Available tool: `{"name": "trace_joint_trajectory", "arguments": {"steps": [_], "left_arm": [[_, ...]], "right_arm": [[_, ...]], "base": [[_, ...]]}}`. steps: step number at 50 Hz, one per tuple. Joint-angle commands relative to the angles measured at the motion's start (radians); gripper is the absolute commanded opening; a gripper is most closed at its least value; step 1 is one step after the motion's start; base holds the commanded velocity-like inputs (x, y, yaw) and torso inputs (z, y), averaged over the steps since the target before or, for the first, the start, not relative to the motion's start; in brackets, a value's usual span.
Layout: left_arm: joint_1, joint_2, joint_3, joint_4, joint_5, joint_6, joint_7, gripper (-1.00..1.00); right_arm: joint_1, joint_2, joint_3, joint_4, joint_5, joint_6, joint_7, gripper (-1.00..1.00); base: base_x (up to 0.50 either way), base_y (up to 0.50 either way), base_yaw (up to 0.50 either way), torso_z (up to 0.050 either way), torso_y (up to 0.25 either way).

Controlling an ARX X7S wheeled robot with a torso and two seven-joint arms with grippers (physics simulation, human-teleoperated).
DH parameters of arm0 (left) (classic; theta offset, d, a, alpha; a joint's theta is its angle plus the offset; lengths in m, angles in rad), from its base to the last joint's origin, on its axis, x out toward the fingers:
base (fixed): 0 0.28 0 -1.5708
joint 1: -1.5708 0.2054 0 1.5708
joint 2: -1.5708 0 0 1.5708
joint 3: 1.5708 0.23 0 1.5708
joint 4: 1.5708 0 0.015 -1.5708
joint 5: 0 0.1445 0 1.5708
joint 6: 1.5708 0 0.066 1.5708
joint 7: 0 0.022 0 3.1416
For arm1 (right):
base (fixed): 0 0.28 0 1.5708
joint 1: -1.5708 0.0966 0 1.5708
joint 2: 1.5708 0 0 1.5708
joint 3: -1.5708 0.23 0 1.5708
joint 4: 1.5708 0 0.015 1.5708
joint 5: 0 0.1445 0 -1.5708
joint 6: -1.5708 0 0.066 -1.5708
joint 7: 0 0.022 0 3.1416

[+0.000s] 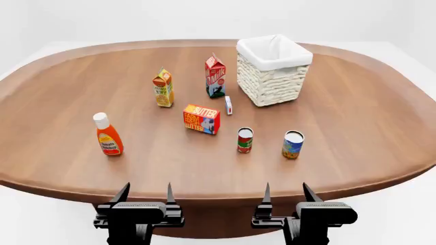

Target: Pick up the cream cheese box and the butter, and put them in the basket.

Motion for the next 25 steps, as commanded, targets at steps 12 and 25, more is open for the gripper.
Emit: {"name": "trace_joint_trajectory", "arguments": {"steps": [12,25], "left_arm": [[-0.001,-0.046,0.044,0.018,-0.078,-0.026,-0.05,1.0],[0.03,-0.086,0.072,0.112,-0.091,-0.075,-0.069,1.0]], "right_arm": [[0.0,0.046,-0.062,-0.02,0.042,0.015,0.058,1.0],[-0.014,0.072,-0.098,-0.116,0.04,0.075,0.095,1.0]], "base": [[0.0,0.0,0.0,0.0,0.0],[0.0,0.0,0.0,0.0,0.0]]}}
